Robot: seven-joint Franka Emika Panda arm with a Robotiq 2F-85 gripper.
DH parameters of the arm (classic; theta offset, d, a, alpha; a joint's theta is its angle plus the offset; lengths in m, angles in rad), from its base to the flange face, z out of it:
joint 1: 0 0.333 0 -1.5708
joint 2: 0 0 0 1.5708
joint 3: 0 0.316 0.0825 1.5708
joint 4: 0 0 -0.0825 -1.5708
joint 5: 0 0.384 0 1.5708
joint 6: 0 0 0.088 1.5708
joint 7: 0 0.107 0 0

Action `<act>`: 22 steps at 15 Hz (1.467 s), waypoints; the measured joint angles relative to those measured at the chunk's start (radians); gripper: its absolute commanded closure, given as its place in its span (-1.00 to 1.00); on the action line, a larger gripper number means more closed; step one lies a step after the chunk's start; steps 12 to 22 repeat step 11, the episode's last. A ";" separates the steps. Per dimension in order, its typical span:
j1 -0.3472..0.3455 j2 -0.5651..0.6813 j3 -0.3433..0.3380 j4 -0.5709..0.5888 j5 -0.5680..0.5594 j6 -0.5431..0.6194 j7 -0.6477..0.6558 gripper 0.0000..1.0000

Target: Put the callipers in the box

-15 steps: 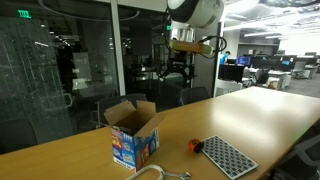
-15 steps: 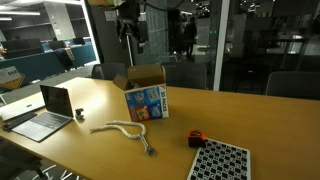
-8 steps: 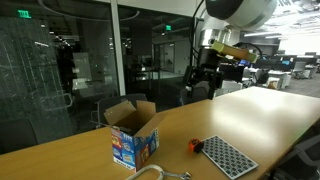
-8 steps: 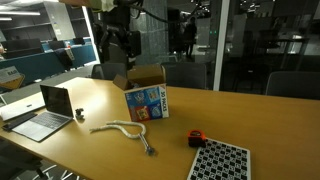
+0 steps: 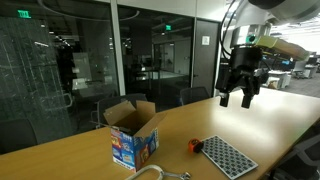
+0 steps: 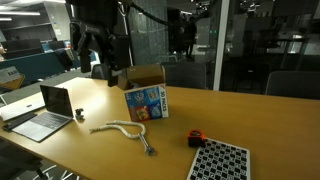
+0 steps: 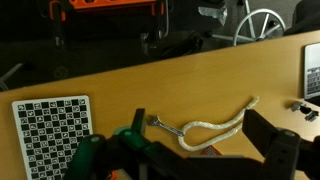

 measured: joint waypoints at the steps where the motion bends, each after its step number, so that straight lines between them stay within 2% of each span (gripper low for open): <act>1: 0.000 0.012 0.001 0.002 0.000 0.003 0.000 -1.00; 22: 0.000 0.037 0.007 0.006 0.000 0.010 0.000 -1.00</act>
